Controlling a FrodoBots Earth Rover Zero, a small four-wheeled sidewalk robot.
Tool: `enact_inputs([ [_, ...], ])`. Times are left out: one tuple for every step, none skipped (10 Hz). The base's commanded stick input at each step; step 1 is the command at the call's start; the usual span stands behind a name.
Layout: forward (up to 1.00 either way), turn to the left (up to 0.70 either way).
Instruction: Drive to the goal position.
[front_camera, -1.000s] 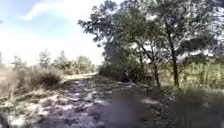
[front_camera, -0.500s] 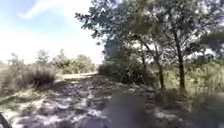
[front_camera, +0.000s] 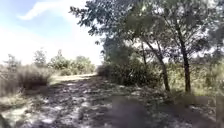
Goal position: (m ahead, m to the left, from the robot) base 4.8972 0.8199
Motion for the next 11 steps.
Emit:
enact_inputs([
  [0.85,0.0],
  [0.85,0.01],
  [0.85,0.27],
  [0.85,0.34],
  [0.85,0.2],
  [0.85,0.0],
  [0.85,0.0],
  [0.85,0.34],
  [0.85,0.34],
  [0.85,0.34],
  [0.85,0.34],
])
